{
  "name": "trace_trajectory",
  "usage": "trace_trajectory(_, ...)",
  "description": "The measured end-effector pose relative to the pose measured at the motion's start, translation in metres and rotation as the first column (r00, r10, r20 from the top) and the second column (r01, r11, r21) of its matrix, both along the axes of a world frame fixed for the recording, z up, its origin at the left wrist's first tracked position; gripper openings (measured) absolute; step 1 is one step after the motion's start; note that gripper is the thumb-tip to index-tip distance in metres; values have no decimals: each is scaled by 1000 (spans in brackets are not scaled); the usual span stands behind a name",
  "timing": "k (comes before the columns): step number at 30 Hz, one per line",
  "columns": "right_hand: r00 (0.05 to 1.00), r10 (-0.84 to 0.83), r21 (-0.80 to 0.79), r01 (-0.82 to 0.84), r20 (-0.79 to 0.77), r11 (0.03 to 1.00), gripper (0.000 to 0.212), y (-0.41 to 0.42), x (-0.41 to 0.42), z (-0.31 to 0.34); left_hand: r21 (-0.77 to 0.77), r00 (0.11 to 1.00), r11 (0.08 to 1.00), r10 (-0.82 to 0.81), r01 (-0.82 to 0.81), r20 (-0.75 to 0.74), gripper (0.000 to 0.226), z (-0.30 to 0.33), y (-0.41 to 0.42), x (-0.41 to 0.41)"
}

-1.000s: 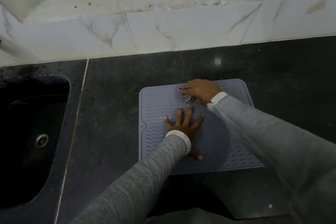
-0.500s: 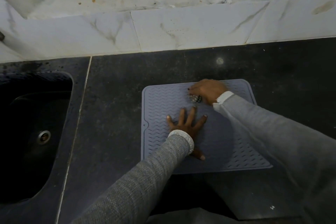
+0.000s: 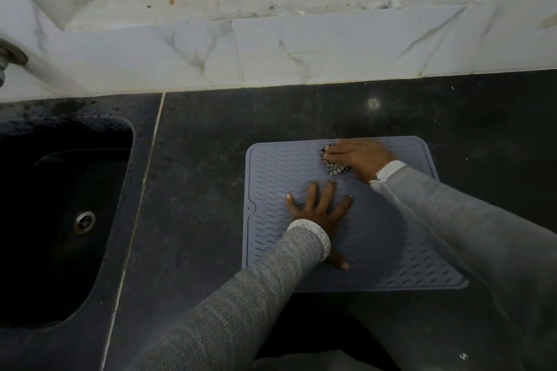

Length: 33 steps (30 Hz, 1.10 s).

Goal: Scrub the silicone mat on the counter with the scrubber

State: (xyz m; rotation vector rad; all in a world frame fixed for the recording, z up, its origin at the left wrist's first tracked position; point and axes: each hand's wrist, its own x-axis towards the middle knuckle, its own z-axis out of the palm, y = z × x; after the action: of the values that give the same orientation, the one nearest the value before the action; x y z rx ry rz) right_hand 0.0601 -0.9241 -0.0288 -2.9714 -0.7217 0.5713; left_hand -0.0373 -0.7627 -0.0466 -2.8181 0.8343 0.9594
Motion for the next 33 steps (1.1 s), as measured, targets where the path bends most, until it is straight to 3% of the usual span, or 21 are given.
trace_trajectory(5,988,63,-31,-60,140,998,56,5,-2,-2,-75,999,997,30,-27,38,128,-5,10,-5)
trace_trajectory(8,986,69,-17,-68,153,998,56,6,-2,-1,-135,989,981,145,-139,38,122,-5,29,-7)
trace_trajectory(11,992,25,16,-27,124,1000,53,11,-2,5,-101,974,971,222,-218,38,125,-1,59,0)
trace_trajectory(18,985,-159,122,166,-65,978,35,52,6,31,-16,980,980,200,-200,16,129,11,69,4)
trace_trajectory(21,996,-89,195,90,-13,977,36,82,9,26,13,981,981,193,-194,30,130,13,67,5)
trace_trajectory(27,994,-80,161,92,-79,983,42,93,7,4,17,980,980,198,-198,21,131,8,68,4)
trace_trajectory(31,996,80,-39,-79,25,996,49,37,3,5,-5,979,979,206,-206,9,132,4,70,4)
trace_trajectory(33,991,97,-91,-89,87,992,51,29,4,7,-7,978,978,208,-208,2,132,4,69,5)
